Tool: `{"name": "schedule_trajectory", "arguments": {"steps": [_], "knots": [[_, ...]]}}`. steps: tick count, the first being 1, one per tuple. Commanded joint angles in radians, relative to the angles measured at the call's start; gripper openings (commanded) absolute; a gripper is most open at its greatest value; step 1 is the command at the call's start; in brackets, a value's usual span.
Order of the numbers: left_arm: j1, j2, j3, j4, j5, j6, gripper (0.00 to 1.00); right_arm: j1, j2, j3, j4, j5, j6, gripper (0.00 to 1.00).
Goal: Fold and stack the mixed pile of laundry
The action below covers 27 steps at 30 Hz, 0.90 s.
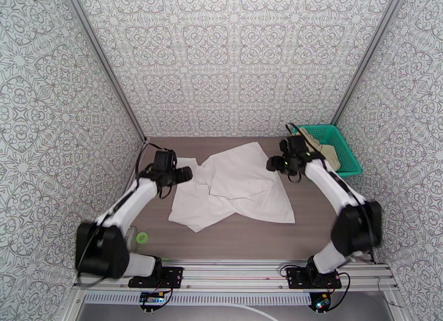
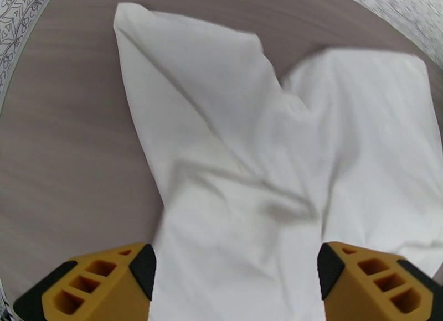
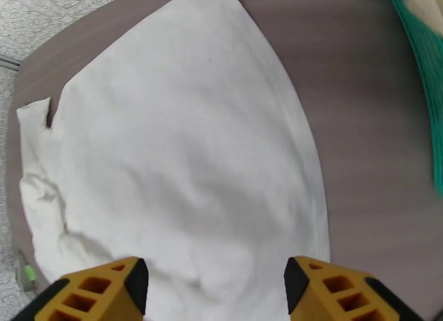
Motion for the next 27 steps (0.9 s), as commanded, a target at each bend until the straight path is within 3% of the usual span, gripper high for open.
{"name": "schedule_trajectory", "arguments": {"steps": [1, 8, 11, 14, 21, 27], "knots": [[0.072, 0.183, 0.155, 0.007, 0.048, 0.045, 0.83, -0.001, 0.207, 0.187, 0.007, 0.084, -0.075, 0.68], [0.131, 0.500, 0.419, -0.099, 0.003, 0.060, 0.86, 0.000, 0.598, 0.619, -0.181, 0.109, -0.121, 0.65], [0.131, 0.560, 0.456, -0.101, 0.001, 0.069, 0.85, 0.010, 0.641, 0.649, -0.235, 0.128, -0.115, 0.61], [0.137, 0.572, 0.446, -0.098, 0.003, 0.071, 0.85, 0.017, 0.583, 0.515, -0.235, 0.170, -0.094, 0.57], [0.154, 0.510, 0.336, -0.049, 0.058, 0.060, 0.84, 0.017, 0.270, -0.031, -0.152, 0.203, -0.007, 0.51], [0.154, 0.445, 0.278, -0.030, 0.110, 0.068, 0.86, 0.017, 0.055, -0.298, -0.164, 0.230, -0.005, 0.50]]}}
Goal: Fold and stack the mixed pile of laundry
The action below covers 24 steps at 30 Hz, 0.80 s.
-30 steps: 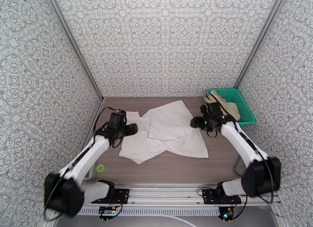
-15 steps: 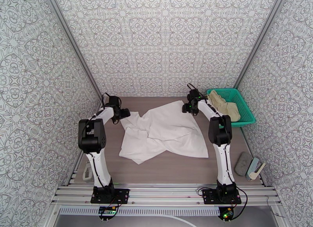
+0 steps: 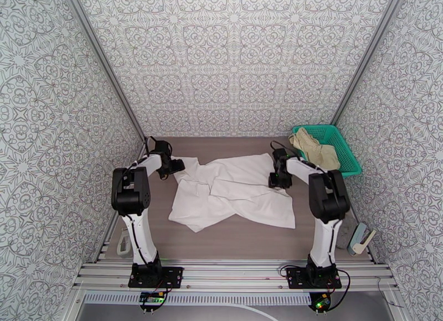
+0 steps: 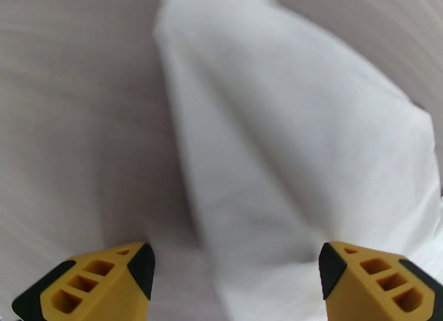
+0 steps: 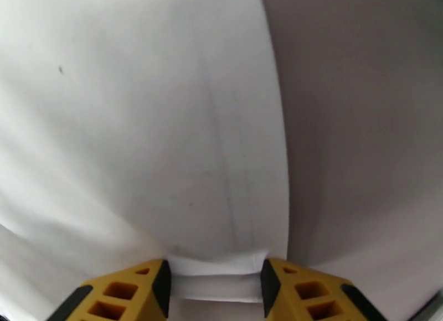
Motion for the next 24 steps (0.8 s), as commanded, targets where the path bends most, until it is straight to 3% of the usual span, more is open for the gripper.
{"name": "schedule_trajectory", "arguments": {"steps": [1, 5, 9, 14, 24], "knots": [[0.008, -0.065, -0.026, 0.004, 0.067, 0.014, 0.87, 0.001, -0.100, -0.094, -0.026, 0.042, 0.016, 0.51], [0.007, -0.026, 0.056, -0.038, 0.098, 0.033, 0.89, -0.037, -0.128, -0.020, -0.015, 0.024, 0.010, 0.59], [-0.004, 0.057, 0.189, -0.083, 0.118, 0.040, 0.90, -0.088, -0.059, 0.111, 0.044, -0.018, 0.034, 0.64], [-0.027, 0.187, 0.369, -0.165, 0.111, 0.043, 0.91, -0.123, 0.093, 0.273, 0.106, -0.009, 0.064, 0.64], [-0.041, 0.364, 0.636, -0.363, 0.003, 0.025, 0.91, -0.124, 0.396, 0.574, 0.143, -0.108, 0.057, 0.62]]}}
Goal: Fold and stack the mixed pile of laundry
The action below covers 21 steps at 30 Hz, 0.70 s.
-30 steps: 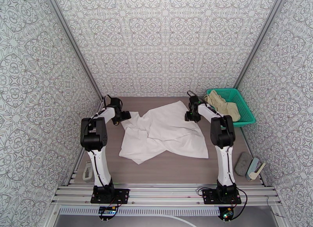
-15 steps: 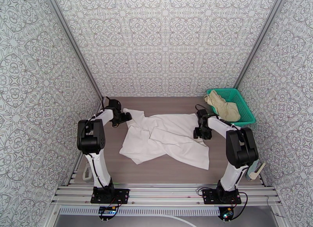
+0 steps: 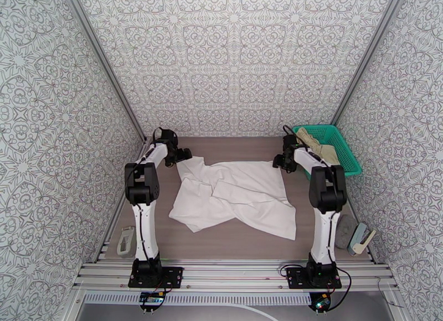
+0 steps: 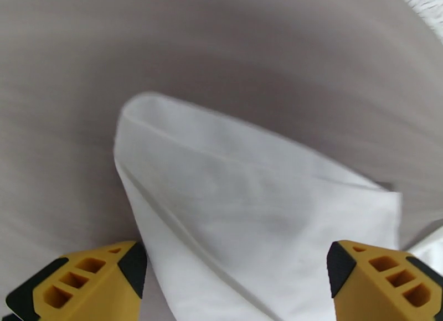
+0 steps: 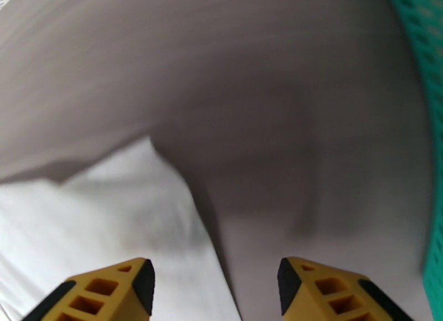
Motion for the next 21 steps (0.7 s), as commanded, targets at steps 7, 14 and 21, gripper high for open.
{"name": "schedule_trajectory", "arguments": {"steps": [7, 14, 21], "knots": [[-0.026, 0.123, 0.167, -0.154, -0.018, -0.016, 0.82, 0.032, 0.195, 0.266, -0.087, -0.072, 0.023, 0.53], [-0.044, 0.121, 0.176, -0.062, 0.084, -0.031, 0.36, 0.044, 0.233, 0.323, -0.128, -0.089, 0.029, 0.27], [-0.041, -0.045, -0.009, 0.199, 0.194, -0.055, 0.00, 0.049, 0.187, 0.340, -0.140, -0.105, 0.009, 0.00]]}}
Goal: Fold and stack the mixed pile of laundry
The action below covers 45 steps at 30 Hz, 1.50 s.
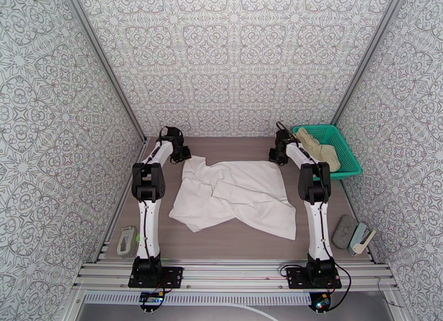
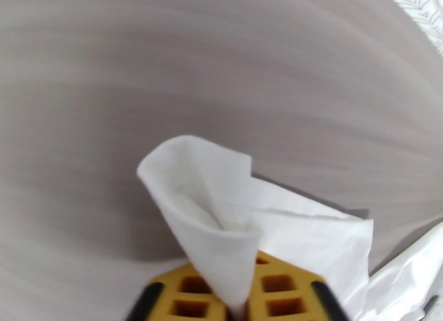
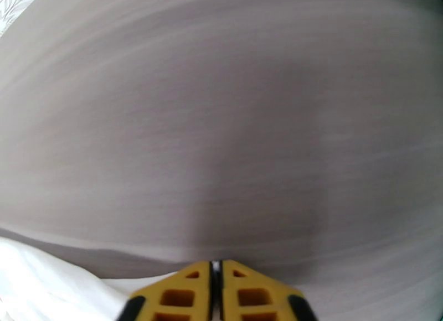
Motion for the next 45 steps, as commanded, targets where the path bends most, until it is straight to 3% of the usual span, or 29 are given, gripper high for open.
{"name": "schedule_trajectory", "arguments": {"steps": [1, 5, 13, 19, 29, 38, 45], "knots": [[0.001, -0.149, -0.117, 0.205, 0.092, -0.021, 0.00, 0.016, -0.021, 0.027, -0.042, -0.040, -0.009, 0.00], [0.005, -0.328, -0.263, 0.374, 0.144, -0.028, 0.00, 0.016, -0.121, 0.010, -0.025, -0.052, -0.014, 0.00], [0.023, -0.746, -0.534, 0.632, 0.189, -0.024, 0.00, 0.014, -0.486, -0.181, 0.155, -0.052, -0.023, 0.00], [0.028, -1.054, -0.585, 0.641, 0.201, 0.023, 0.00, 0.013, -0.765, -0.270, 0.249, -0.036, -0.027, 0.00], [0.018, -1.522, -0.521, 0.551, 0.144, 0.172, 0.00, 0.013, -1.194, -0.324, 0.286, 0.037, -0.047, 0.00], [0.022, -1.613, -0.290, 0.324, 0.164, 0.226, 0.00, 0.013, -1.407, -0.224, 0.152, 0.121, -0.095, 0.00], [0.024, -1.455, -0.143, 0.175, 0.160, 0.218, 0.00, 0.013, -1.366, -0.140, 0.093, 0.174, -0.131, 0.00]]}}
